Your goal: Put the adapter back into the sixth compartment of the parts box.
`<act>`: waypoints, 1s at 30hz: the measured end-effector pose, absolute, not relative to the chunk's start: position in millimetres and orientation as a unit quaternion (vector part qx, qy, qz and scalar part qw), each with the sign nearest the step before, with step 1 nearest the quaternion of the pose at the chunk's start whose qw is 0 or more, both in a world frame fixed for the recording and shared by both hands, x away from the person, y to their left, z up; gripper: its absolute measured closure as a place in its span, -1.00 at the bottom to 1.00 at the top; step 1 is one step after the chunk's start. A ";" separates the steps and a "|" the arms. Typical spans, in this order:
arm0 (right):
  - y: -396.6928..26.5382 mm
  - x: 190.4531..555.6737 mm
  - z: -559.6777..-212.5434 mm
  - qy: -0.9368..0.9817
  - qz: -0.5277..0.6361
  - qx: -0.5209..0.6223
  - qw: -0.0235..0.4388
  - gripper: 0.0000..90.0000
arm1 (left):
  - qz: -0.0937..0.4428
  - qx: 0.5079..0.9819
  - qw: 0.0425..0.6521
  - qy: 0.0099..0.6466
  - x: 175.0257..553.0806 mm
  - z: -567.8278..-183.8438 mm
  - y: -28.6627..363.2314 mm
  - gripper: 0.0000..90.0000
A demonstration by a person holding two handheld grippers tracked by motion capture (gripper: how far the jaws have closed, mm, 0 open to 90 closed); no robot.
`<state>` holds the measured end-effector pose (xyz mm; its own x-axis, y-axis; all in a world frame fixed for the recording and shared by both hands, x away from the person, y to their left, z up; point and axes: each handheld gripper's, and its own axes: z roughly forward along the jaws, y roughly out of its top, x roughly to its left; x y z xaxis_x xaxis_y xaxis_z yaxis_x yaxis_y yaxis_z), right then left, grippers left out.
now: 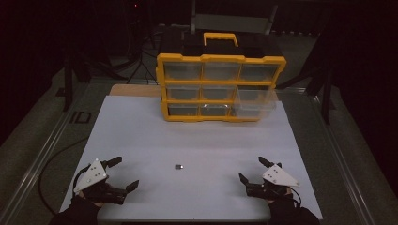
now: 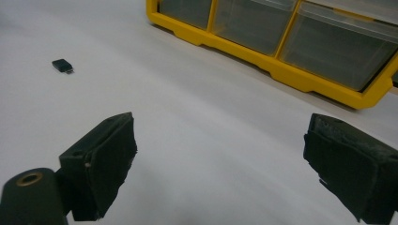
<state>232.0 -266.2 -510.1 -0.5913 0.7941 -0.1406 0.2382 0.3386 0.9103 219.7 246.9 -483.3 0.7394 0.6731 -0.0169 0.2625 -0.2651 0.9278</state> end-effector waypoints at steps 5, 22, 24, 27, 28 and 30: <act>-265.4 231.6 -509.8 0.762 0.464 0.337 0.301 -0.79 | 0.197 0.776 0.520 0.296 225.9 -469.6 246.1 -1.00; -265.1 231.3 -508.2 0.763 0.466 0.333 0.300 -0.79 | 0.181 0.797 0.517 0.256 248.1 -432.4 224.5 -1.00; -264.9 231.2 -508.3 0.762 0.467 0.333 0.299 -0.79 | 0.181 0.797 0.517 0.256 248.1 -432.4 224.5 -1.00; -265.1 231.5 -508.0 0.761 0.469 0.335 0.297 -0.79 | 0.174 0.804 0.515 0.241 255.3 -423.8 212.9 -1.00; -265.2 231.5 -508.0 0.761 0.469 0.336 0.297 -0.79 | 0.171 0.806 0.515 0.237 256.9 -422.1 210.6 -1.00; -265.4 231.5 -507.9 0.760 0.470 0.336 0.297 -0.79 | 0.166 0.807 0.517 0.232 259.5 -419.6 204.9 -1.00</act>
